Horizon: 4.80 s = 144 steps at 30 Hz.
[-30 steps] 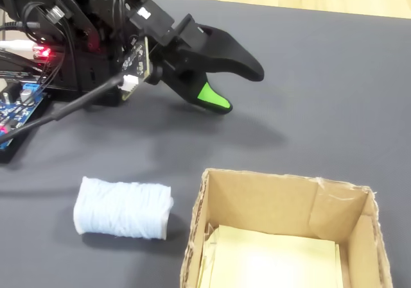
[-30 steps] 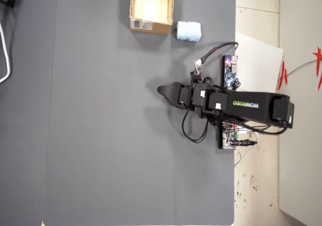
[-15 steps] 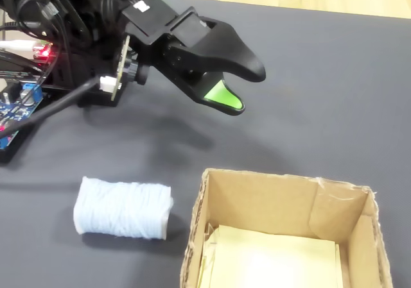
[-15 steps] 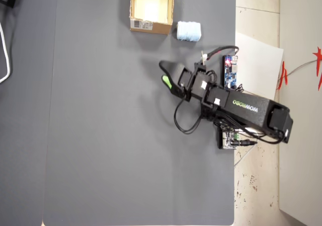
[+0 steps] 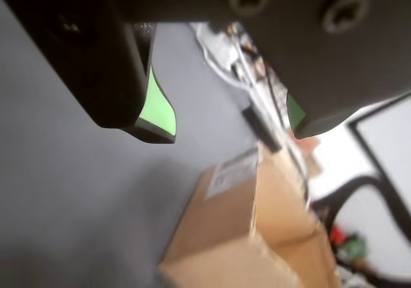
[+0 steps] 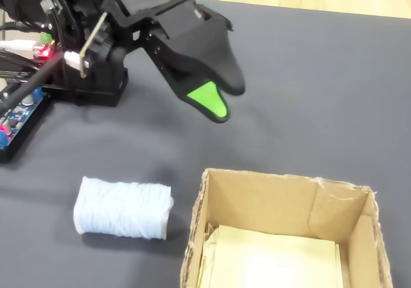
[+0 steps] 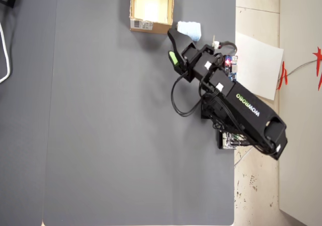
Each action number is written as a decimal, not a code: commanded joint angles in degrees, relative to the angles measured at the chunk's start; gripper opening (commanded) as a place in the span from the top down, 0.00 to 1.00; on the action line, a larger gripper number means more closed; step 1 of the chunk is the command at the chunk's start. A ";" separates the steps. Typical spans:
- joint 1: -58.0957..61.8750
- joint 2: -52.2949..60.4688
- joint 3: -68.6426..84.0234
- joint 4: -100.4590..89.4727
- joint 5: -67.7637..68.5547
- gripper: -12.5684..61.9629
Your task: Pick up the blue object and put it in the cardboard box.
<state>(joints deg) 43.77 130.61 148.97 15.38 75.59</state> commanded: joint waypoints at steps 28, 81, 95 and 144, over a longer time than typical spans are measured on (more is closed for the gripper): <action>21.36 -25.58 -19.78 15.03 1.23 0.39; 21.62 -22.06 -9.05 -29.71 17.49 0.58; 11.60 -19.86 -14.33 -35.77 19.16 0.58; -32.78 4.22 4.57 -12.30 13.54 0.38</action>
<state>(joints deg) 11.78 130.52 154.86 4.92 87.98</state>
